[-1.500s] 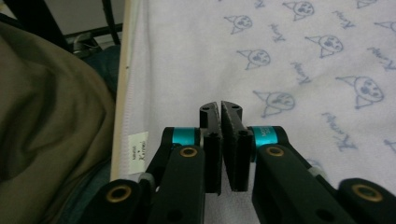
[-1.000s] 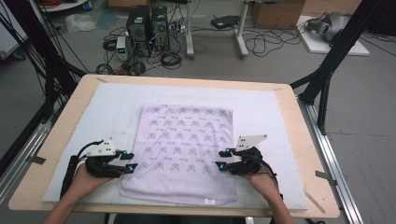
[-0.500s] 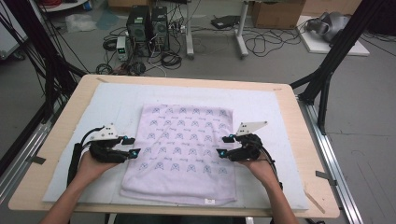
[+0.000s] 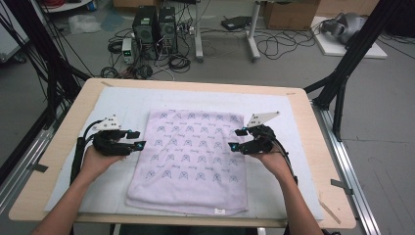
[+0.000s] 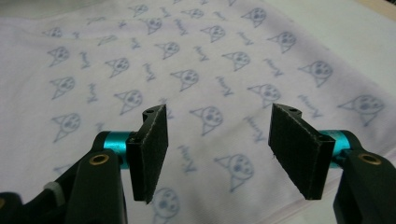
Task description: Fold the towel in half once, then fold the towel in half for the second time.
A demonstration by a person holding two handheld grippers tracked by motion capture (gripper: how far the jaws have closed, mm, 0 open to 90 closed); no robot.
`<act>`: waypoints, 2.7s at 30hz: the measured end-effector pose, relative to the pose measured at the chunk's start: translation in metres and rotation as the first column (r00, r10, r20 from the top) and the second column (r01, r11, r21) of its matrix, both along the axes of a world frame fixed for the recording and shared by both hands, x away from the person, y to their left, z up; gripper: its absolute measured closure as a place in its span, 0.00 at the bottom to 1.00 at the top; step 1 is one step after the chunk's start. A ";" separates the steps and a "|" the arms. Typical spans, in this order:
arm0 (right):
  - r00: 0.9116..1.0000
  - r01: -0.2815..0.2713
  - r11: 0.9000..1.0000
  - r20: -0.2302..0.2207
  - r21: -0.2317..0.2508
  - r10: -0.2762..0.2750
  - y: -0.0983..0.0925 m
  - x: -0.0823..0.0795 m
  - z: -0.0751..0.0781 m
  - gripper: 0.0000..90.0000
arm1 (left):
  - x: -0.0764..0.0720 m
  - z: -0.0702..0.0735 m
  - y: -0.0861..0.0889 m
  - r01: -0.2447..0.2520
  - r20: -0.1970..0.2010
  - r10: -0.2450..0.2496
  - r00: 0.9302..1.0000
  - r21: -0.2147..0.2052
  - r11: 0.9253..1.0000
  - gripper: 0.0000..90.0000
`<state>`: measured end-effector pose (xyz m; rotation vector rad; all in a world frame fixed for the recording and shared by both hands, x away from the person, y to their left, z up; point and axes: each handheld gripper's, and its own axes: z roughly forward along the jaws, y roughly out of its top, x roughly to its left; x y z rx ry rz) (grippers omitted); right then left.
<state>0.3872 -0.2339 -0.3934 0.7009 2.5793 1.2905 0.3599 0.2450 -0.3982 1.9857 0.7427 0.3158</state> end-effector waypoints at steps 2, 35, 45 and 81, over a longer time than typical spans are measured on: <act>1.000 0.006 1.000 0.001 -0.013 -0.006 -0.001 0.008 0.004 0.41 | 0.007 0.005 0.000 -0.013 0.008 0.013 1.000 0.003 1.000 0.56; 0.988 0.152 0.987 0.008 -0.053 -0.152 -0.014 0.076 0.008 0.40 | 0.082 0.002 -0.016 -0.093 -0.029 0.094 0.995 0.041 0.995 0.59; 0.975 0.210 0.973 -0.047 -0.094 -0.215 -0.010 0.092 -0.027 0.39 | 0.102 -0.031 -0.019 -0.171 -0.088 0.177 0.980 0.072 0.983 0.62; 0.983 0.172 0.985 -0.065 -0.001 -0.172 -0.018 0.082 -0.014 0.92 | 0.090 -0.010 -0.012 -0.165 -0.024 0.165 0.986 0.023 0.986 0.95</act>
